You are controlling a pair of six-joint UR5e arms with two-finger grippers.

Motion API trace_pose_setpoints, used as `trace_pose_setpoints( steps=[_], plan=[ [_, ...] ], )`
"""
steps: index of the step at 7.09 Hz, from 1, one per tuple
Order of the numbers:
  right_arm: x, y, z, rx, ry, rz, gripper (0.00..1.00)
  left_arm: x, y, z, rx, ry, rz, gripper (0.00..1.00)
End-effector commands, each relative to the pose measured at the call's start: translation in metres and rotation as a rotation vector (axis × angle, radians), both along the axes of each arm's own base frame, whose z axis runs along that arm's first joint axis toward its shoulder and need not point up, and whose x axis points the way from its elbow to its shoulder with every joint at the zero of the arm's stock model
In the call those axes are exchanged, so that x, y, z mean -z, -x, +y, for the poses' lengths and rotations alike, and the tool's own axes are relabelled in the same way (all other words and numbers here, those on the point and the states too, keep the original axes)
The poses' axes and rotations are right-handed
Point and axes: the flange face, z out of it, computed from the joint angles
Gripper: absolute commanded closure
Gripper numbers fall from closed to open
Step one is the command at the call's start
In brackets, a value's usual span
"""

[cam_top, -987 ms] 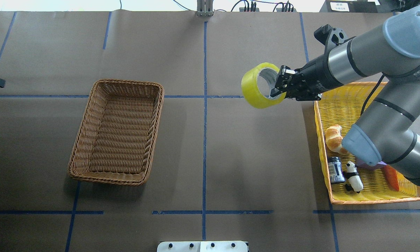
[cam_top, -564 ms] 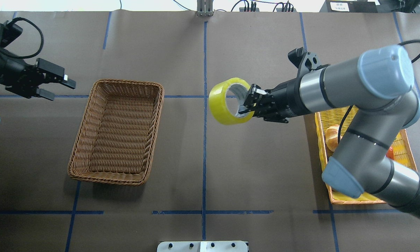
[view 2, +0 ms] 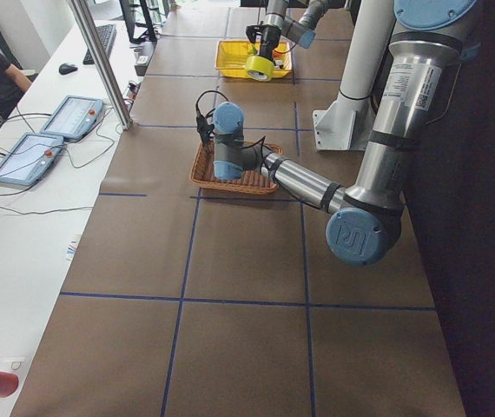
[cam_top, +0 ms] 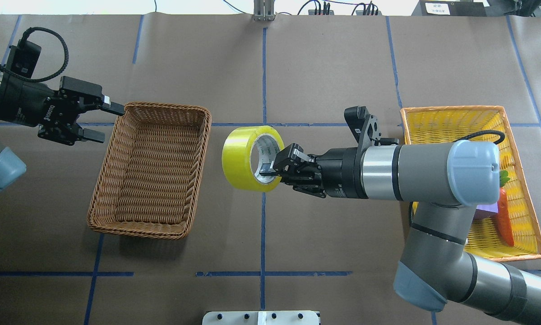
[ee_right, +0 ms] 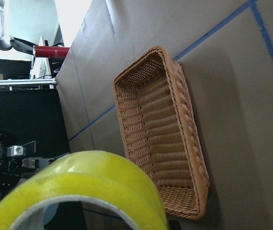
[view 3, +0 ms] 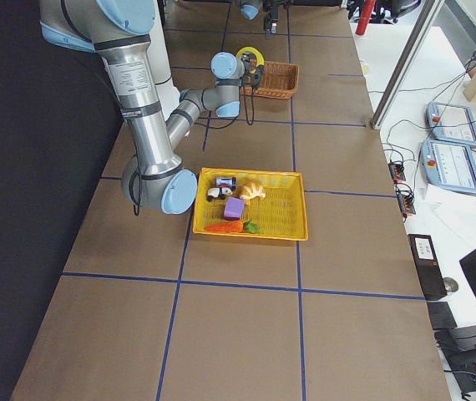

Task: Move tape to another basket

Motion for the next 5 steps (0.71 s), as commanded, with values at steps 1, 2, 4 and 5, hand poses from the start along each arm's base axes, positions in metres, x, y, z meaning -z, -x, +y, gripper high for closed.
trace_pose_setpoints(
  steps=[1, 2, 4, 5],
  plan=[
    [0.008, 0.000, 0.018, 0.033, -0.017, -0.106, 0.98, 0.025, 0.009, 0.018, 0.027, 0.114, 0.230, 0.00],
    [0.010, 0.000, 0.024, 0.045, -0.029, -0.137, 0.98, 0.033, 0.004, 0.030, 0.023, 0.162, 0.335, 0.00],
    [0.016, 0.000, 0.041, 0.082, -0.049, -0.214, 0.98, 0.041, -0.003, 0.054, -0.021, 0.158, 0.492, 0.00],
    [0.022, -0.001, 0.051, 0.105, -0.056, -0.269, 0.98, 0.055, -0.010, 0.071, -0.033, 0.160, 0.567, 0.00]
  ],
)
